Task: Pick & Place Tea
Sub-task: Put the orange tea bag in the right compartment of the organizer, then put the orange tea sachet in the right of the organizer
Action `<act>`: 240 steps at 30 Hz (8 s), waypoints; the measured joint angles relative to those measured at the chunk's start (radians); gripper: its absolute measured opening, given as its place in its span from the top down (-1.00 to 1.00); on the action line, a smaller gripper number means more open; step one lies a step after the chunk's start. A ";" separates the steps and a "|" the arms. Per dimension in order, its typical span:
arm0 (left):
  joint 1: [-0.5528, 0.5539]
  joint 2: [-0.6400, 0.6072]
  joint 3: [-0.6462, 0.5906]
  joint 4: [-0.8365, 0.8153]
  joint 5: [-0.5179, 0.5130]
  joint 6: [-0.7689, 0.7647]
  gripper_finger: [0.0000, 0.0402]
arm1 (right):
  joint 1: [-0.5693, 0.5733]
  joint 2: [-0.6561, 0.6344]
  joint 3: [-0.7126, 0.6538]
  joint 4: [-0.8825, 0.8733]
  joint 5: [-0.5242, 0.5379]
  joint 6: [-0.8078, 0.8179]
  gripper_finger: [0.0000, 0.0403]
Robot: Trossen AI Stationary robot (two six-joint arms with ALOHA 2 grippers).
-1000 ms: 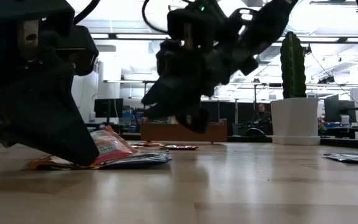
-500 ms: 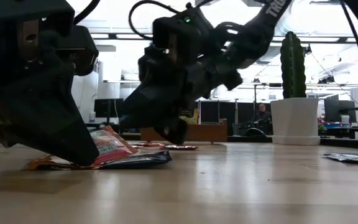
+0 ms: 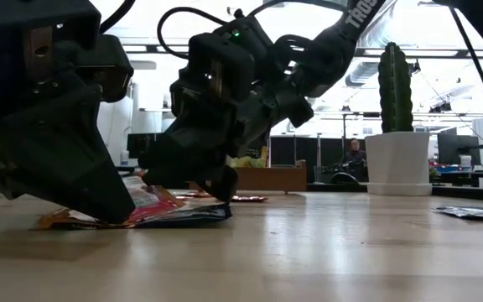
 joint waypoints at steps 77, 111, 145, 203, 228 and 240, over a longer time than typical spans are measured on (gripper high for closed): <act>0.000 0.001 0.000 0.024 0.001 0.022 0.57 | 0.020 -0.001 0.000 0.074 0.090 0.018 0.98; 0.000 -0.378 -0.001 -0.525 -0.127 0.039 0.57 | -0.067 -0.338 0.000 -0.315 0.298 -0.243 1.00; 0.238 -0.489 -0.446 0.302 -0.041 0.307 0.57 | -0.549 -0.889 -0.839 0.308 0.496 -0.251 1.00; 0.294 -0.488 -0.465 0.468 0.212 0.536 0.57 | -0.673 -0.552 -0.596 0.227 0.529 -0.362 1.00; 0.294 -0.488 -0.465 0.468 0.215 0.539 0.57 | -0.686 -0.478 -0.596 0.289 0.543 -0.244 0.74; 0.294 -0.488 -0.465 0.468 0.215 0.538 0.57 | -0.685 -0.541 -0.596 0.291 0.548 -0.256 0.12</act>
